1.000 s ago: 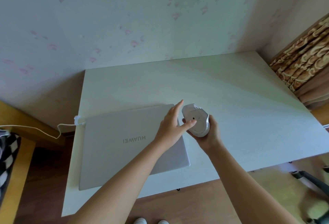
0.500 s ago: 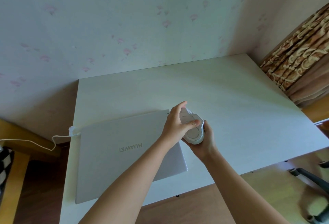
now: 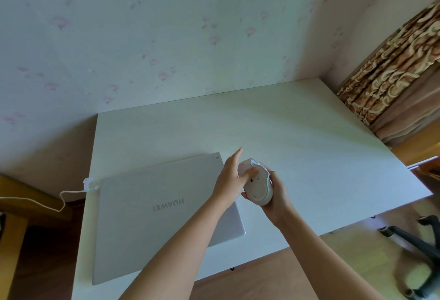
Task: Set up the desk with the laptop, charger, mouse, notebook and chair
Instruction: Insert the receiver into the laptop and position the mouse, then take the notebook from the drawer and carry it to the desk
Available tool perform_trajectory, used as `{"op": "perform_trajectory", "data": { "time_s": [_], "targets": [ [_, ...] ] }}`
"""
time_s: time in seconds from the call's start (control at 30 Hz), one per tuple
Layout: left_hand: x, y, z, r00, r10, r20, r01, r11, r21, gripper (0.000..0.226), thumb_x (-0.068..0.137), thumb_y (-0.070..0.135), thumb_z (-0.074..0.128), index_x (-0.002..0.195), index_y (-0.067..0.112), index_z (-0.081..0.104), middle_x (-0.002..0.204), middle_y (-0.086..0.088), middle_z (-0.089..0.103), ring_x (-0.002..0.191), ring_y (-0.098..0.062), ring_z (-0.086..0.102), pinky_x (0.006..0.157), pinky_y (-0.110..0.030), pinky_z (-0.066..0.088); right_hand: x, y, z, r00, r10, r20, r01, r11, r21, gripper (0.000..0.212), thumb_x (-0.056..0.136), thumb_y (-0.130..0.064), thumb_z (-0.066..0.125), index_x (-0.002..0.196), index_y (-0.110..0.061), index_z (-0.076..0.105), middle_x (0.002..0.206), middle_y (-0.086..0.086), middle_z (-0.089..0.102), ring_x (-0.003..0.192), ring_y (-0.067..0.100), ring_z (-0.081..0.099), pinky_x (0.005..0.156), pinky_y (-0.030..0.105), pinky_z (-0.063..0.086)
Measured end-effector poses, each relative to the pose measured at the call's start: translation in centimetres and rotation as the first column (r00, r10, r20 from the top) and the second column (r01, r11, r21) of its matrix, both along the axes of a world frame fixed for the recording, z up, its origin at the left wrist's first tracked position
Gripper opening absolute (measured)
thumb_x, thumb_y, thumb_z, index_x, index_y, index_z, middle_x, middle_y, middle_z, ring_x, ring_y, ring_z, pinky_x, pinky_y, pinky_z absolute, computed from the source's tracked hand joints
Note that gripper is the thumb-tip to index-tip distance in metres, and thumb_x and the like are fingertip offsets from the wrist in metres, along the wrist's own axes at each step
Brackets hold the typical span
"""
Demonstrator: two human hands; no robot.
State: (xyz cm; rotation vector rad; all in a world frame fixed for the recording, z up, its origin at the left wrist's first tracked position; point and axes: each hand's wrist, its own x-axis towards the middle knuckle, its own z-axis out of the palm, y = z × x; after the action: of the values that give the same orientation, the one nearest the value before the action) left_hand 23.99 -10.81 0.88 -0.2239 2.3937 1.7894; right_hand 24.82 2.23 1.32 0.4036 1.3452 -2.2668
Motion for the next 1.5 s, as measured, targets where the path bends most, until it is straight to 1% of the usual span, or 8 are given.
{"op": "perform_trajectory", "data": {
  "time_s": [0.2, 0.33, 0.43, 0.63, 0.87, 0.97, 1.13, 1.5],
  "targets": [
    [0.2, -2.1, -1.1, 1.0, 0.006, -0.012, -0.009, 0.955, -0.297, 0.068, 0.094, 0.041, 0.055, 0.15, 0.025, 0.021, 0.156, 0.001, 0.027, 0.14, -0.017, 0.031, 0.111, -0.037, 0.031, -1.3, -0.4, -0.4, 0.981, 0.018, -0.191, 0.068, 0.898, 0.434, 0.029, 0.079, -0.028, 0.062, 0.108, -0.027, 0.063, 0.112, 0.007, 0.063, 0.089, 0.022, 0.064, 0.07, 0.043, 0.058],
    [0.6, -2.9, -1.4, 0.997, -0.057, -0.047, 0.026, 0.87, -0.493, 0.065, 0.095, 0.037, 0.054, 0.15, 0.023, 0.022, 0.154, 0.001, 0.031, 0.14, -0.019, 0.03, 0.111, -0.037, 0.03, -2.4, -1.2, -2.4, 0.909, 0.212, -0.36, 0.185, 0.567, 0.803, 0.035, 0.074, -0.023, 0.072, 0.108, -0.025, 0.064, 0.118, -0.001, 0.051, 0.095, 0.014, 0.056, 0.077, 0.029, 0.048],
    [1.1, -3.3, -2.2, 0.992, -0.114, -0.049, 0.058, 0.775, -0.629, 0.067, 0.095, 0.038, 0.053, 0.15, 0.02, 0.02, 0.154, -0.003, 0.03, 0.141, -0.022, 0.028, 0.111, -0.037, 0.027, -2.3, -1.7, -4.1, 0.834, 0.435, -0.341, 0.237, 0.277, 0.931, 0.045, 0.071, -0.03, 0.074, 0.114, -0.023, 0.063, 0.123, 0.001, 0.049, 0.102, 0.024, 0.054, 0.076, 0.036, 0.052],
    [2.6, -4.5, -4.4, 0.984, -0.17, 0.049, 0.149, 0.648, -0.747, 0.068, 0.094, 0.04, 0.053, 0.151, 0.024, 0.018, 0.156, -0.001, 0.025, 0.142, -0.023, 0.024, 0.111, -0.043, 0.028, -1.4, -2.2, -6.6, 0.756, 0.622, -0.204, 0.219, 0.054, 0.974, 0.041, 0.076, -0.027, 0.068, 0.116, -0.025, 0.059, 0.128, 0.004, 0.045, 0.109, 0.029, 0.047, 0.063, 0.032, 0.046],
    [2.9, -5.1, -5.7, 0.977, -0.184, 0.111, 0.203, 0.619, -0.759, 0.066, 0.088, 0.039, 0.062, 0.145, 0.027, 0.032, 0.159, 0.005, 0.018, 0.146, -0.021, 0.016, 0.113, -0.04, 0.025, -1.7, -2.3, -7.3, 0.76, 0.624, -0.18, 0.214, 0.022, 0.977, 0.041, 0.082, -0.03, 0.065, 0.121, -0.022, 0.056, 0.13, 0.006, 0.044, 0.11, 0.031, 0.046, 0.063, 0.032, 0.046],
    [3.1, -4.9, -5.6, 0.976, -0.18, 0.121, 0.209, 0.634, -0.745, 0.063, 0.088, 0.037, 0.062, 0.144, 0.026, 0.035, 0.159, 0.004, 0.018, 0.146, -0.02, 0.016, 0.113, -0.042, 0.026, -1.4, -2.1, -6.8, 0.754, 0.648, -0.113, 0.162, -0.017, 0.987, 0.048, 0.086, -0.037, 0.059, 0.13, -0.023, 0.047, 0.136, 0.005, 0.039, 0.12, 0.028, 0.041, 0.08, 0.038, 0.048],
    [3.4, -4.9, -3.6, 0.986, -0.165, 0.039, 0.138, 0.647, -0.75, 0.056, 0.091, 0.039, 0.058, 0.141, 0.023, 0.04, 0.153, 0.003, 0.031, 0.14, -0.018, 0.026, 0.107, -0.038, 0.032, -0.5, -1.2, -4.2, 0.761, 0.625, -0.176, 0.208, 0.022, 0.978, 0.053, 0.09, -0.041, 0.053, 0.138, -0.02, 0.044, 0.146, 0.006, 0.038, 0.136, 0.026, 0.031, 0.107, 0.039, 0.031],
    [4.8, -4.4, 6.2, 0.878, -0.416, -0.237, 0.045, 0.566, -0.823, 0.052, 0.088, 0.034, 0.061, 0.137, 0.024, 0.046, 0.139, 0.006, 0.049, 0.127, -0.018, 0.045, 0.095, -0.035, 0.037, 4.8, 0.4, 6.1, 0.744, 0.573, -0.344, 0.46, -0.066, 0.886, 0.046, 0.087, -0.03, 0.061, 0.129, -0.014, 0.053, 0.132, 0.007, 0.057, 0.127, 0.031, 0.046, 0.105, 0.044, 0.035]
  ]
}}
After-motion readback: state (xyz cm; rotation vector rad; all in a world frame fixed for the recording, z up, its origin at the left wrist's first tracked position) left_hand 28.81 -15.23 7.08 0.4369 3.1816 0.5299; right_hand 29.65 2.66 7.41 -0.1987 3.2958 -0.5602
